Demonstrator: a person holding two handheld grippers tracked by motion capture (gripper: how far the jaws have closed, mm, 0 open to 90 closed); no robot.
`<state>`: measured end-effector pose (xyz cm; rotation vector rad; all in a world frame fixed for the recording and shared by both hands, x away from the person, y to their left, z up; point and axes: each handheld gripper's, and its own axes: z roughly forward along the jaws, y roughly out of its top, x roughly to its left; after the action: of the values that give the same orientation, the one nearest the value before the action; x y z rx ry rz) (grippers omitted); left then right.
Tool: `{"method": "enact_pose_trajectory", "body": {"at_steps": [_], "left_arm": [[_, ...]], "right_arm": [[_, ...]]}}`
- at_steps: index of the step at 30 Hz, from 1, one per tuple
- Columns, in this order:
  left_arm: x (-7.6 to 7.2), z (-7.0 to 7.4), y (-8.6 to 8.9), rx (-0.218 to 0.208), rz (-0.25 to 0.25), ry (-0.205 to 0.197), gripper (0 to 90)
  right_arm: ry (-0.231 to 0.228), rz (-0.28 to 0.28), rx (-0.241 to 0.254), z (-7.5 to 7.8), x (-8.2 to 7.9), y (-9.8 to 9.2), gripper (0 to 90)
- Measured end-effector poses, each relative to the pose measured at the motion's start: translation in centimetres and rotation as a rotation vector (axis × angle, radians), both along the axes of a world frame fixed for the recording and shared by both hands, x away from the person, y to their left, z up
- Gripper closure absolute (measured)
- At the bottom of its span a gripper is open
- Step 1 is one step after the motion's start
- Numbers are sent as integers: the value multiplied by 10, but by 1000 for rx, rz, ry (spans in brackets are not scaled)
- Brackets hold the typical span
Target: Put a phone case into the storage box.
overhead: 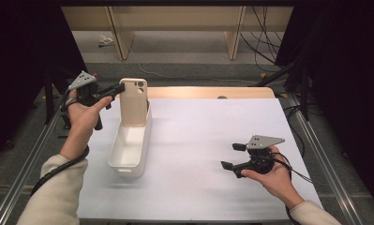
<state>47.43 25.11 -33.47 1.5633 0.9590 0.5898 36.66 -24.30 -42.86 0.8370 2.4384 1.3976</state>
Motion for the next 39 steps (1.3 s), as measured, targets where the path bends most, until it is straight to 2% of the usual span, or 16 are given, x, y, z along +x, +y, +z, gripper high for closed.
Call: {"method": "enact_pose_trajectory", "body": {"at_steps": [19,39], "left_arm": [[13,-13,5,34,13,8,819],[23,-27,6,48,10,12,819]], "right_arm": [[3,1,-1,-1,0,0,168],[3,4,0,-1,0,1,168]]}}
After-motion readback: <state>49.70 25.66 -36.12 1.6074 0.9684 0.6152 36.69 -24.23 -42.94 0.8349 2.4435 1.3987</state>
